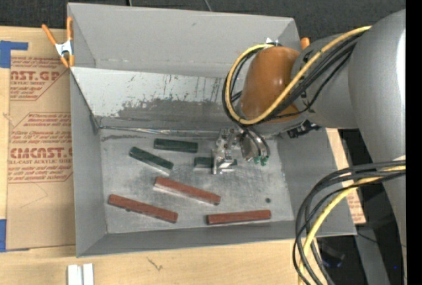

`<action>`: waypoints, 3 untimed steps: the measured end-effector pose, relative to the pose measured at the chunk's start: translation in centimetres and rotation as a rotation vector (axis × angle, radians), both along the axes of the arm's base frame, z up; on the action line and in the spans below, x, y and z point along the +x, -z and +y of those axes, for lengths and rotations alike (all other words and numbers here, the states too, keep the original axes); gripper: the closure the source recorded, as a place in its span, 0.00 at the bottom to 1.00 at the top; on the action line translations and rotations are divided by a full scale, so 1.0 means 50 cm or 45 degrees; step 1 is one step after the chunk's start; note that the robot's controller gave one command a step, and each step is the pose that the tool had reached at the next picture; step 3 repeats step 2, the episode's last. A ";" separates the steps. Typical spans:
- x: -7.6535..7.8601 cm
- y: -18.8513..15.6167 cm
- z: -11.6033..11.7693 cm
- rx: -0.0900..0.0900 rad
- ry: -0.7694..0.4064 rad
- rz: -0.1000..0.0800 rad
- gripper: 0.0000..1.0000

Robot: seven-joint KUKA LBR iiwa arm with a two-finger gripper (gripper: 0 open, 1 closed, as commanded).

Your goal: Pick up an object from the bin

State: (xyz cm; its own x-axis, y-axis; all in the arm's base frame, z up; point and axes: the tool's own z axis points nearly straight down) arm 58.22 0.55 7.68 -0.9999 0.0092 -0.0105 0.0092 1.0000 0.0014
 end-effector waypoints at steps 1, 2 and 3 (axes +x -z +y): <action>0.000 0.000 0.000 0.000 0.000 0.000 1.00; -0.012 -0.324 0.002 -0.002 -0.073 -0.001 1.00; -0.012 -0.324 0.002 -0.002 -0.073 -0.001 1.00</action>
Offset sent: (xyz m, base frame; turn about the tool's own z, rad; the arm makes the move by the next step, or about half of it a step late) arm -0.0080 0.0002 0.1573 -0.0564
